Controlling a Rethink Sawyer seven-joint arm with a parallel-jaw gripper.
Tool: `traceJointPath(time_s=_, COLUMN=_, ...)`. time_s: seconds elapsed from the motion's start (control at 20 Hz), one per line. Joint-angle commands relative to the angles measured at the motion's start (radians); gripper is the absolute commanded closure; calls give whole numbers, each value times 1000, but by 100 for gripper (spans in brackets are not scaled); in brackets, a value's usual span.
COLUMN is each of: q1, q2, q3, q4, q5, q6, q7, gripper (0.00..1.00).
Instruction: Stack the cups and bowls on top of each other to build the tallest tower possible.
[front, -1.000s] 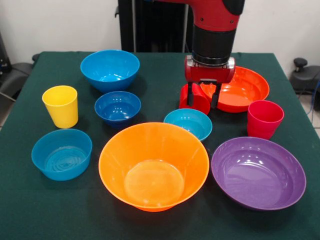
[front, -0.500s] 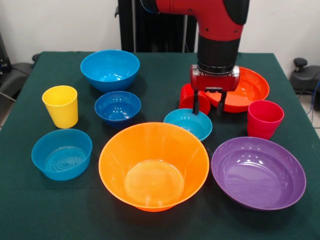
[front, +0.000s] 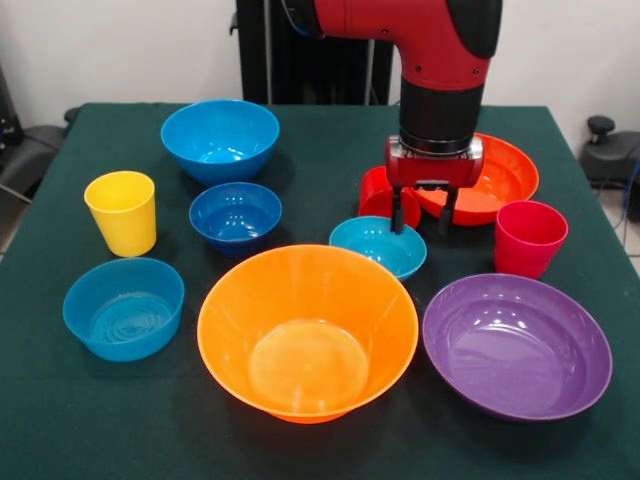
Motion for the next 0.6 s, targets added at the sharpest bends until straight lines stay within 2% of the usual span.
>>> traceJointPath(time_s=0.05, q1=-18, q2=68, q3=94, q4=-71, q5=-15, q6=-43, q7=111, gripper=0)
traceJointPath(time_s=0.35, q1=-22, q2=86, q3=88, q4=-80, q5=-6, q6=-52, q7=125, gripper=0)
traceJointPath(time_s=0.6, q1=-35, q2=103, q3=91, q4=-148, q5=-2, q6=-2, q7=90, gripper=0)
